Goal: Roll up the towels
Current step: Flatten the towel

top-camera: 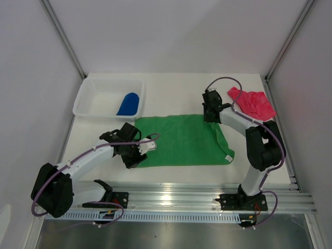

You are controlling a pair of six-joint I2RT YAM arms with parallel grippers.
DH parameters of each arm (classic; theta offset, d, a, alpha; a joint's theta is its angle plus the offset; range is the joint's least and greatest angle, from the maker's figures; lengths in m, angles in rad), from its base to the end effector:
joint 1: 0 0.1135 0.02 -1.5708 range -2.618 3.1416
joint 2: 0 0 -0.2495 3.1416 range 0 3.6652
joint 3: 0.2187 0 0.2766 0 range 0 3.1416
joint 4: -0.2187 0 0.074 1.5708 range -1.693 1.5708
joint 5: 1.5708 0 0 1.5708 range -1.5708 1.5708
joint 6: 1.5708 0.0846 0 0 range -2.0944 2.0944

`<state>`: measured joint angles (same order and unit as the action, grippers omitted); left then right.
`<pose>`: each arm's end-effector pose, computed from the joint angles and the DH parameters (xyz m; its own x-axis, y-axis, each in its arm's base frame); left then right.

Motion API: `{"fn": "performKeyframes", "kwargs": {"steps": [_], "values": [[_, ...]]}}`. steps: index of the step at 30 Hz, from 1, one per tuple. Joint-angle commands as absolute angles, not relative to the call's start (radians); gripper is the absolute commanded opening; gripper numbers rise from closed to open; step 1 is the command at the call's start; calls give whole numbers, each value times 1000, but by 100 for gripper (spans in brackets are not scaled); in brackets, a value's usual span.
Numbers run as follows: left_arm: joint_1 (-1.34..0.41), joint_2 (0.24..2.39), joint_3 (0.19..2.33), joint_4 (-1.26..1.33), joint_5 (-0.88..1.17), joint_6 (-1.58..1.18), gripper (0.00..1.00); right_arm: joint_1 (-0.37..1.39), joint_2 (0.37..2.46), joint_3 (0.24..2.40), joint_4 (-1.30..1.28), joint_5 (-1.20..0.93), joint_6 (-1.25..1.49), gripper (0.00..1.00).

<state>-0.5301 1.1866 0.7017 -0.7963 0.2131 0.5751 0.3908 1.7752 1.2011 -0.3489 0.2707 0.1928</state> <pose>0.1964 -0.1358 0.1219 -0.3967 0.8487 -0.3499 0.9081 0.4184 -0.0148 0.4005 0.1405 0.1375 -0.7654 -0.1156 -0.6331 -0.0725 0.9930 -0.0937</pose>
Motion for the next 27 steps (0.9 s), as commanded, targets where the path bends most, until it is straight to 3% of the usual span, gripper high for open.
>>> {"fn": "performKeyframes", "kwargs": {"steps": [1, 12, 20, 27], "values": [[-534, 1186, 716, -781, 227, 558, 57, 396, 1805, 1264, -391, 321, 286, 0], [-434, 1184, 701, -704, 150, 477, 58, 396, 1862, 1440, -498, 154, 492, 0], [-387, 1169, 781, -681, 157, 391, 61, 480, 1868, 1508, -402, -121, 747, 0], [-382, 1268, 819, -680, 117, 425, 61, 500, 1916, 1542, -428, -91, 827, 0]]}}
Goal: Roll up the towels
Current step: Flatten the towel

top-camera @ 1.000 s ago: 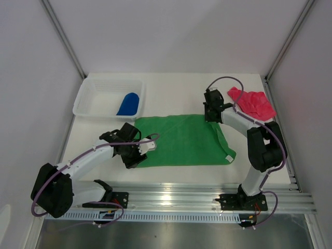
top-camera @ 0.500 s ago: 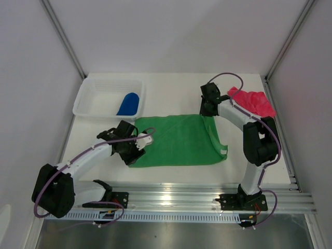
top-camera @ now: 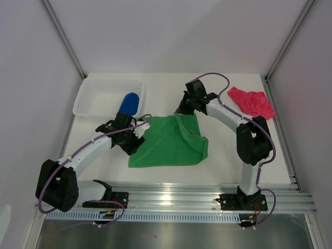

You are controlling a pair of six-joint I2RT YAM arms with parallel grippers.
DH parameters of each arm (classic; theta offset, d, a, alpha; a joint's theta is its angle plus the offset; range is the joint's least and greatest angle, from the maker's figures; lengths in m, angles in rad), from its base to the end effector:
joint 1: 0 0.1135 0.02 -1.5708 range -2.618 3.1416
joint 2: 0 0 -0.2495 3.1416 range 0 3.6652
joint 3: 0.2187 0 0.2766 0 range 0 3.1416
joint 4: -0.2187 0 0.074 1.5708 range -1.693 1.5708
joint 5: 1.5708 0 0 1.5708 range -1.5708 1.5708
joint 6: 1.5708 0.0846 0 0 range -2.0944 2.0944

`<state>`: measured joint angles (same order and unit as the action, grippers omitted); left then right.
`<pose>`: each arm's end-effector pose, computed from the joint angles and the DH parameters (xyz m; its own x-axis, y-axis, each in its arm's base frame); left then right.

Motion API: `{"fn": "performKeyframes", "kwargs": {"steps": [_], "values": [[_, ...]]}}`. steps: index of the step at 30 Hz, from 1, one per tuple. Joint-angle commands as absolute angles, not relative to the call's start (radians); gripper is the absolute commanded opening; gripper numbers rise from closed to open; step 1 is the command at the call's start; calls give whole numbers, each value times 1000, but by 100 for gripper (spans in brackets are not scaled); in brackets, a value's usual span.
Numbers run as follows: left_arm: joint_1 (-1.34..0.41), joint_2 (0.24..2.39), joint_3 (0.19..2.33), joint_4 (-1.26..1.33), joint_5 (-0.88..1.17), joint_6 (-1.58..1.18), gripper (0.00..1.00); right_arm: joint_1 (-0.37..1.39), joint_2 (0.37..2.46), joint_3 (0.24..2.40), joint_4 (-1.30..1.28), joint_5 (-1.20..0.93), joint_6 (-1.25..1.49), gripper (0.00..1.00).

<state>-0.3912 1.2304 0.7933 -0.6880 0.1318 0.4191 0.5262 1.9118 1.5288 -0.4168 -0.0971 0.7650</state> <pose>0.2498 -0.1151 0.1463 -0.5868 0.6784 -0.4420 0.7326 0.6774 0.0671 0.4166 0.2515 0.1899 -0.8340 0.3127 -0.4545 0.0268 0.8458 0.5328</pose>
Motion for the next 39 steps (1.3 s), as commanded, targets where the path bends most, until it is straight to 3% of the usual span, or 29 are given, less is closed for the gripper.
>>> {"fn": "performKeyframes", "kwargs": {"steps": [1, 11, 18, 23, 24, 26, 27, 28, 32, 37, 39], "values": [[-383, 1272, 807, -680, 121, 442, 61, 477, 1902, 1495, -428, -78, 821, 0], [-468, 1385, 758, -620, 164, 548, 65, 189, 1655, 1229, -454, 35, 638, 0], [-489, 1499, 775, -615, 130, 523, 63, 114, 1732, 1299, -479, 120, 416, 0], [-492, 1502, 772, -634, 133, 522, 64, 109, 1862, 1469, -544, 228, 338, 0], [-492, 1500, 772, -637, 133, 522, 63, 109, 1874, 1495, -554, 244, 327, 2], [-492, 1497, 764, -638, 130, 520, 63, 109, 1900, 1551, -548, 226, 298, 24], [-492, 1494, 762, -641, 129, 520, 63, 106, 1916, 1571, -554, 204, 264, 61], [-494, 1494, 762, -641, 127, 519, 63, 95, 1968, 1636, -577, 199, 267, 65], [-494, 1485, 779, -670, 129, 515, 63, 72, 2004, 1735, -813, 290, 333, 67], [-494, 1361, 847, -778, 204, 570, 64, 80, 1702, 1438, -735, 231, 435, 64], [-502, 1306, 851, -831, 265, 636, 66, 81, 1574, 1278, -730, 130, 463, 56]]}}
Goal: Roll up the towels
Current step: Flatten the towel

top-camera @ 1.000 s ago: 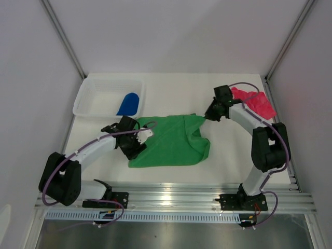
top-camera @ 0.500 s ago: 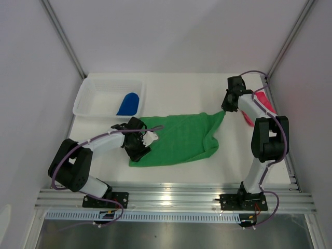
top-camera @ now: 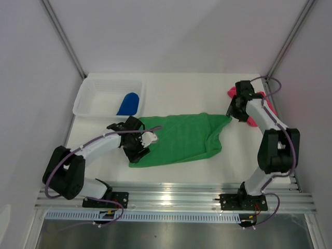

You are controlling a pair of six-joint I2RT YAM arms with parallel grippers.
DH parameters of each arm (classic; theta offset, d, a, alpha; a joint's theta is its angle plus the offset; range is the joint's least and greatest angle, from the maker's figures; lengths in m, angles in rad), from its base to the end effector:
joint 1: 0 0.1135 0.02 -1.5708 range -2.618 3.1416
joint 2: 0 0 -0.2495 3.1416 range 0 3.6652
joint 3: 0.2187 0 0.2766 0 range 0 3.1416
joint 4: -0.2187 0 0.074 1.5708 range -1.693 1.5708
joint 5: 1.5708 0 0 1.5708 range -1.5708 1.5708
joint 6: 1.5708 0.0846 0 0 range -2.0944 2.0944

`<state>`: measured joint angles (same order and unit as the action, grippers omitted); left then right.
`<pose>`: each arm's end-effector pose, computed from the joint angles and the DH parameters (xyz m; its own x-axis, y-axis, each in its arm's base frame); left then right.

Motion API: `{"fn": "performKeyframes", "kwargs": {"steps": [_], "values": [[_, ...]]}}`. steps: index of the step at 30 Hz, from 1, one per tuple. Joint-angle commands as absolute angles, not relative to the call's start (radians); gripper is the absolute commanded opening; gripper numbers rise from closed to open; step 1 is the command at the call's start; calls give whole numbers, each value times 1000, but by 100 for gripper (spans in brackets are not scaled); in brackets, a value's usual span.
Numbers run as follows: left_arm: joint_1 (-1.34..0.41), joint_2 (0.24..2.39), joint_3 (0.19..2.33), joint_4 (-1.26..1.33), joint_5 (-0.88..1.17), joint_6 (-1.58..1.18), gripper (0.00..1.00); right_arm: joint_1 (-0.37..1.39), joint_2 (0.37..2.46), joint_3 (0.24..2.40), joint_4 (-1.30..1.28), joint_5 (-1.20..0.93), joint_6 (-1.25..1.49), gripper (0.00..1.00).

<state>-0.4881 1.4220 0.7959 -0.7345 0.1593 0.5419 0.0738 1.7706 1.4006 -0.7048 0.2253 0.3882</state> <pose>0.2320 -0.1384 0.0966 -0.4861 0.8347 -0.2588 0.8672 0.4973 -0.0253 0.4177 0.0119 0.1787 -0.7989 0.3109 -0.5149 0.3636 0.9315 -0.0017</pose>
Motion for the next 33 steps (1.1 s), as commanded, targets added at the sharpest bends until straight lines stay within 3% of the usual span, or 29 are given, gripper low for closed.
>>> {"fn": "performKeyframes", "kwargs": {"steps": [1, 3, 5, 13, 22, 25, 30, 31, 33], "values": [[-509, 1292, 845, -842, 276, 656, 66, 81, 1540, 1231, -732, 94, 481, 52], [-540, 1276, 822, -850, 267, 705, 68, 84, 1459, 1093, -721, 17, 528, 42], [-566, 1288, 779, -844, 244, 725, 69, 100, 1422, 1008, -675, -107, 555, 41], [-621, 1362, 703, -741, 161, 758, 71, 282, 1443, 859, -539, -161, 637, 46], [-641, 1450, 663, -699, 80, 746, 71, 281, 1540, 853, -586, -147, 629, 52], [-641, 1448, 663, -699, 83, 729, 63, 275, 1506, 873, -632, -138, 612, 53], [-640, 1456, 667, -700, 71, 706, 5, 276, 1439, 945, -670, -83, 476, 52], [-641, 1454, 669, -695, 51, 698, 1, 276, 1405, 949, -634, -97, 430, 52], [-629, 1437, 676, -686, 20, 674, 1, 275, 1378, 959, -598, -172, 271, 54]]}}
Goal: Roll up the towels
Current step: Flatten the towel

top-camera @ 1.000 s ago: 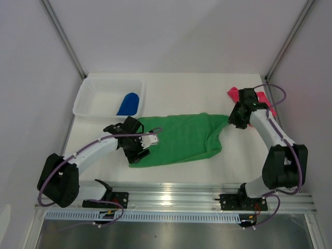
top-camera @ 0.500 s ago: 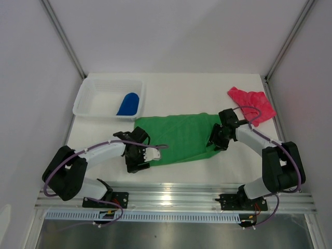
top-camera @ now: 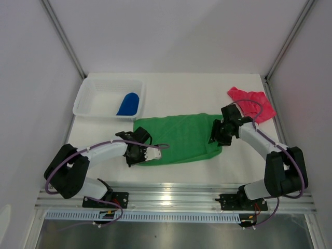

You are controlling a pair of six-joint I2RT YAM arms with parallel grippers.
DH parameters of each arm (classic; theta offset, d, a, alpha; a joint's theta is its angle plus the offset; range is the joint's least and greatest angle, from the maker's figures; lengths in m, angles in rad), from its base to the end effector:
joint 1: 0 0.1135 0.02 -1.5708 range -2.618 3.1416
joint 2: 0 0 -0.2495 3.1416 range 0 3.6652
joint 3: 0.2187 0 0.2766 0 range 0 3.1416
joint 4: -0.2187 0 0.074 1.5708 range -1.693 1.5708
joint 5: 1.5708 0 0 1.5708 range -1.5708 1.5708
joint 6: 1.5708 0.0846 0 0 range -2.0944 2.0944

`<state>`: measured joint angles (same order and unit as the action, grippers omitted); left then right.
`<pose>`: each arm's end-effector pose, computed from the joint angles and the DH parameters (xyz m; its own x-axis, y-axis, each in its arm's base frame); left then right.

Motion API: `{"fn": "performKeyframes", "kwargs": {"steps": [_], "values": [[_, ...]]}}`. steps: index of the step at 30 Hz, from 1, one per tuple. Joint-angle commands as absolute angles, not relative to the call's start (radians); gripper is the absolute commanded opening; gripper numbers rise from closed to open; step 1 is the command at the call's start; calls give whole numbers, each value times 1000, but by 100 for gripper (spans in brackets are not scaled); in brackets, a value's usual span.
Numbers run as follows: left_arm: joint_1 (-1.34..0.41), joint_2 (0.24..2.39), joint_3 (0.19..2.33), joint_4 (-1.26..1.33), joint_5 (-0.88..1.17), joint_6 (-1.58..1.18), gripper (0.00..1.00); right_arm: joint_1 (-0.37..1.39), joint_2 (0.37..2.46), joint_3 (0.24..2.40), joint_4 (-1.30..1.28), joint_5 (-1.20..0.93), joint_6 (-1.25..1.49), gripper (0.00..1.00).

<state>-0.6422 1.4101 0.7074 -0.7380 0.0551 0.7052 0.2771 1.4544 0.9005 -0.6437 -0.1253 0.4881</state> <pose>0.1938 -0.1508 0.0739 -0.2133 0.9677 -0.1342 0.9744 0.2206 0.0425 0.2951 0.0949 0.1233 -0.9389 0.2167 -0.2675 0.1416 0.9513 0.2738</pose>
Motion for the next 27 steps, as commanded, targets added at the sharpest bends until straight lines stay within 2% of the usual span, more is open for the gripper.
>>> {"fn": "performKeyframes", "kwargs": {"steps": [1, 5, 7, 11, 15, 22, 27], "values": [[-618, 1427, 692, -687, 12, 661, 0, 281, 1361, 978, -571, -192, 211, 56], [-534, 1356, 758, -700, 23, 611, 1, 296, 1300, 925, -450, -285, -134, 59], [-511, 1322, 765, -683, 11, 612, 1, 293, 1267, 876, -398, -408, -370, 61], [-476, 1293, 765, -666, -44, 627, 1, 313, 1246, 816, -489, -551, -770, 61], [-394, 1266, 750, -634, -80, 650, 1, 374, 1336, 844, -555, -575, -913, 61], [-376, 1269, 739, -623, -94, 666, 1, 477, 1500, 890, -590, -566, -1000, 57], [-356, 1272, 730, -609, -115, 675, 1, 495, 1540, 858, -575, -491, -997, 55]]}}
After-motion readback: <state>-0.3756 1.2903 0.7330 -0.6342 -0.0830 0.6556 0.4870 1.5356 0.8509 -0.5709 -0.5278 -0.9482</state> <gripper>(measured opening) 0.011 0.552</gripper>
